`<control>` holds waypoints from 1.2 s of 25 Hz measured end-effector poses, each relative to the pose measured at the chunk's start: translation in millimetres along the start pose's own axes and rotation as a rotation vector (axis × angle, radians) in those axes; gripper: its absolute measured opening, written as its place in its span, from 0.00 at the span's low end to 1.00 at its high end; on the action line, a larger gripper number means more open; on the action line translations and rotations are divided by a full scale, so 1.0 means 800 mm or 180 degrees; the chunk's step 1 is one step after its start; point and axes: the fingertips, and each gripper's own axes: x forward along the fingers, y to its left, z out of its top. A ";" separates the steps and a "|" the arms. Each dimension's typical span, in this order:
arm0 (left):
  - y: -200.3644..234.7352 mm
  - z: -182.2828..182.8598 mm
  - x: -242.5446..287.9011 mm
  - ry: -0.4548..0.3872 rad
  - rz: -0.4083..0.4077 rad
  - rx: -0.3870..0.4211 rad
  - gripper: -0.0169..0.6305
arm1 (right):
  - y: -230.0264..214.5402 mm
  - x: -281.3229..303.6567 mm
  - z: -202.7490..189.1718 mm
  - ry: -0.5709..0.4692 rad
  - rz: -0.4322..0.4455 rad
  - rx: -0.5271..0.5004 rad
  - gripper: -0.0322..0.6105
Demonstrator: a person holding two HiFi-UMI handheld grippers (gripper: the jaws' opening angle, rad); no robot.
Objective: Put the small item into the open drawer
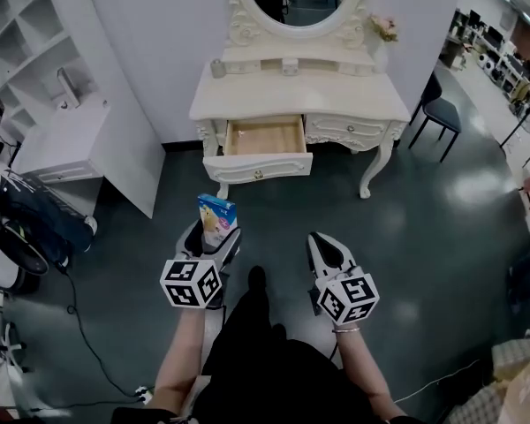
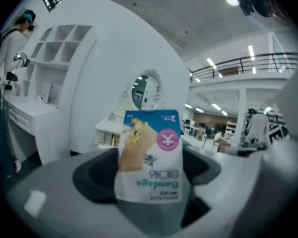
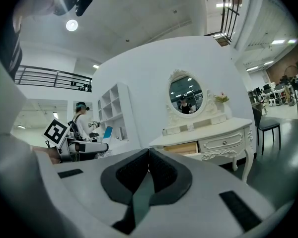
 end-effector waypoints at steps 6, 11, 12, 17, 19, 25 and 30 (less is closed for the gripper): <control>0.037 0.011 0.060 0.0035 -0.0022 -0.0026 0.65 | -0.024 0.064 0.013 0.0019 -0.0024 -0.0012 0.06; 0.074 0.025 0.115 0.0075 -0.0042 -0.0047 0.65 | -0.046 0.127 0.027 0.0027 -0.0034 -0.0027 0.06; 0.083 0.028 0.126 0.0088 -0.0048 -0.0054 0.65 | -0.051 0.141 0.030 0.0026 -0.0042 -0.0021 0.06; 0.122 0.052 0.184 0.0126 -0.0086 -0.0058 0.65 | -0.080 0.207 0.049 0.0042 -0.0138 0.0001 0.06; 0.137 0.063 0.207 0.0133 -0.0114 -0.0036 0.65 | -0.091 0.230 0.054 0.0044 -0.0194 0.0010 0.06; 0.175 0.091 0.266 0.0131 -0.0182 -0.0002 0.65 | -0.117 0.290 0.067 0.0048 -0.0333 0.0005 0.06; 0.192 0.103 0.309 0.0190 -0.0252 0.0096 0.65 | -0.137 0.321 0.069 0.0072 -0.0424 0.0039 0.06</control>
